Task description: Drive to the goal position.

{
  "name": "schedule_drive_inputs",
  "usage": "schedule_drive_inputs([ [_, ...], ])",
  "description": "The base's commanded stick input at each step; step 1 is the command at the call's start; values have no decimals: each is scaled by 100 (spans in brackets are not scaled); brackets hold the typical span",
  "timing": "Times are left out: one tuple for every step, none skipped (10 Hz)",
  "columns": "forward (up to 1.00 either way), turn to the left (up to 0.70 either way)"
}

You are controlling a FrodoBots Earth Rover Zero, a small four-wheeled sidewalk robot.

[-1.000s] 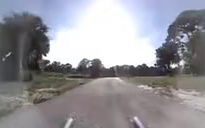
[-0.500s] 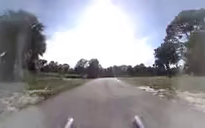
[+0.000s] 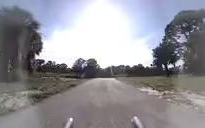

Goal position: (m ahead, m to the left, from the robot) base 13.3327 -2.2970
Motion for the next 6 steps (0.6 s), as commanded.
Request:
schedule_drive_inputs([
  [70, 0],
  [70, 0],
  [70, 0],
  [70, 3],
  [70, 32],
  [70, 35],
])
